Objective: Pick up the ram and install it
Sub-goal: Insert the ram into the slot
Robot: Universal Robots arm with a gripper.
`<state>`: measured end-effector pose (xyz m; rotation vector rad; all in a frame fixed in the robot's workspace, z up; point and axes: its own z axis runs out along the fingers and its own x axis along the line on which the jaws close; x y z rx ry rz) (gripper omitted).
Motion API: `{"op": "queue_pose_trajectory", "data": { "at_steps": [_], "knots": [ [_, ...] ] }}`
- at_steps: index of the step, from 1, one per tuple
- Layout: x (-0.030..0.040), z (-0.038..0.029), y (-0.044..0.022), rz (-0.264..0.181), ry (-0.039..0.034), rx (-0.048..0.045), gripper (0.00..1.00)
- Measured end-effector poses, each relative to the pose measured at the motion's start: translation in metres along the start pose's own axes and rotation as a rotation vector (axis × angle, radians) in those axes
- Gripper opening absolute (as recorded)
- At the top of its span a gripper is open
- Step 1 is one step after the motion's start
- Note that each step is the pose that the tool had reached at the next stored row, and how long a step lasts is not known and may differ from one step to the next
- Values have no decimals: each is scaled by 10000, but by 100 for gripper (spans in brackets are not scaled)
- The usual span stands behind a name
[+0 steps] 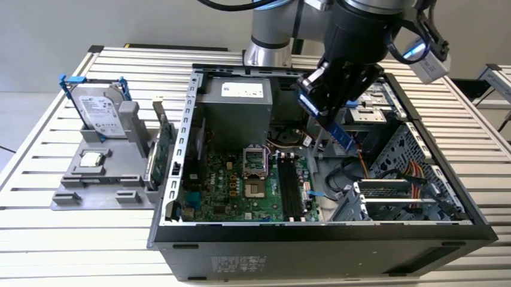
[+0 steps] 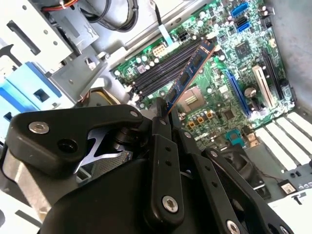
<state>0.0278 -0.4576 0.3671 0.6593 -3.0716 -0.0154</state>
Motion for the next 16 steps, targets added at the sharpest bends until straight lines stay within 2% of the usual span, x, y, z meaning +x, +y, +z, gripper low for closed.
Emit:
{"op": "queue_pose_trajectory", "data": {
  "at_steps": [16],
  "knots": [
    [-5, 6, -2, 876, -8, 2, 0]
  ]
}}
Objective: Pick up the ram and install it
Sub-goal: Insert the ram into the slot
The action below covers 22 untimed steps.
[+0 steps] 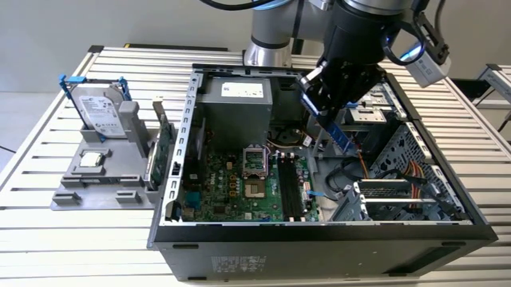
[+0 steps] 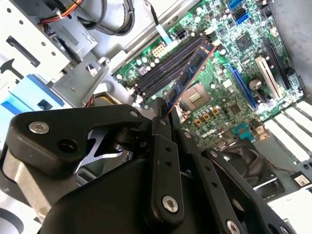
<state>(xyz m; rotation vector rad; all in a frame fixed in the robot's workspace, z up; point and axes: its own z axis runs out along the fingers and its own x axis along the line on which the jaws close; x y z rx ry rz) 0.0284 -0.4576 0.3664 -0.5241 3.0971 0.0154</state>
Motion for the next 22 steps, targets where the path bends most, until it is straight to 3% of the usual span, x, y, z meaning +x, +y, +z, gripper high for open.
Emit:
{"op": "queue_pose_trajectory", "data": {
  "at_steps": [14, 22],
  "knots": [
    [0, 5, 0, 760, -7, 2, 0],
    [-1, 19, -1, 797, -8, 1, 0]
  ]
}}
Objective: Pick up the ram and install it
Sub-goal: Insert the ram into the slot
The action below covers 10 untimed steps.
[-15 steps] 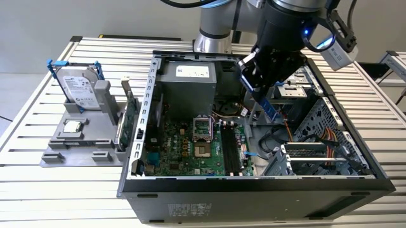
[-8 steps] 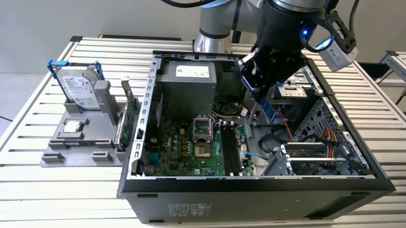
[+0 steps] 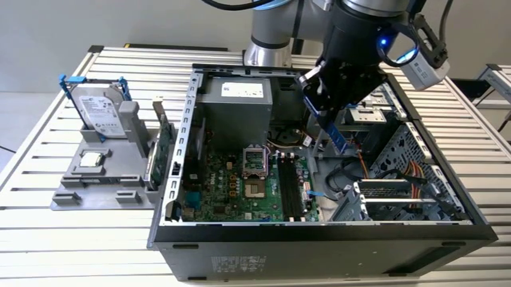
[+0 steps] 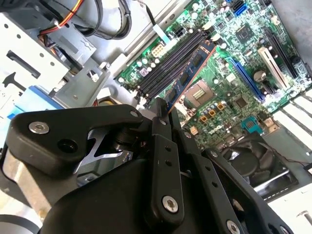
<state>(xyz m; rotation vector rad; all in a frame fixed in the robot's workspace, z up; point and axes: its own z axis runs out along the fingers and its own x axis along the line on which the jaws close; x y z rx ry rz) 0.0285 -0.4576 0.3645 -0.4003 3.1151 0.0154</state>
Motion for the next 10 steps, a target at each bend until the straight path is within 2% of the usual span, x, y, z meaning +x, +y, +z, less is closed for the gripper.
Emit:
{"op": "queue_pose_trajectory", "data": {
  "at_steps": [4, 10],
  "knots": [
    [0, 18, 0, 57, 1, 7, 0],
    [0, 40, 0, 505, -3, 8, 0]
  ]
}}
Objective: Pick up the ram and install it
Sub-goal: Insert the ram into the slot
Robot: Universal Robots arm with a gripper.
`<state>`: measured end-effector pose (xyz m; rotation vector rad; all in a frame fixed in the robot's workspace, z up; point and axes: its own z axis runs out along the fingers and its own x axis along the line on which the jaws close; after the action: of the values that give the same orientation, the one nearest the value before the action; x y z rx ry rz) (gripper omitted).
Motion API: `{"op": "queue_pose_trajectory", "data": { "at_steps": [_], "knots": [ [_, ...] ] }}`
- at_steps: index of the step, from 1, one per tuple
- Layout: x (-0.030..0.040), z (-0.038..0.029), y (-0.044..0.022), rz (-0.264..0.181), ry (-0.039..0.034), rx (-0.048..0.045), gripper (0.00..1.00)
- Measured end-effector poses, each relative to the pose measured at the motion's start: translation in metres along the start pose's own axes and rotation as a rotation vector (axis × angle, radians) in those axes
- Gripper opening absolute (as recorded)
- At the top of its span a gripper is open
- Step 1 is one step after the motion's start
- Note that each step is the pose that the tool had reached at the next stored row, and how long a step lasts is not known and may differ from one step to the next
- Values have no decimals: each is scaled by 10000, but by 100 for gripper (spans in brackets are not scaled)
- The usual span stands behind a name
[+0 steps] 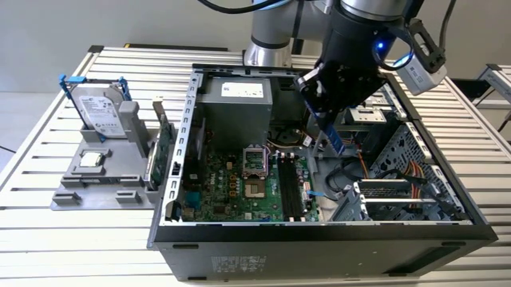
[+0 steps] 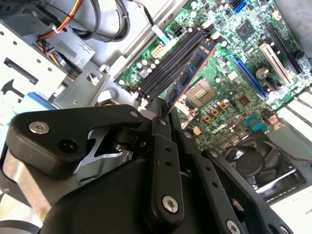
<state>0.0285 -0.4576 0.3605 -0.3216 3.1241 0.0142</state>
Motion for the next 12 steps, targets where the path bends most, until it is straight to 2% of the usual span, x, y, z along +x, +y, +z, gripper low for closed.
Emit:
{"op": "queue_pose_trajectory", "data": {
  "at_steps": [5, 12],
  "knots": [
    [0, 18, 0, 220, -2, 0, 0],
    [1, 47, 0, 281, -2, 6, 0]
  ]
}}
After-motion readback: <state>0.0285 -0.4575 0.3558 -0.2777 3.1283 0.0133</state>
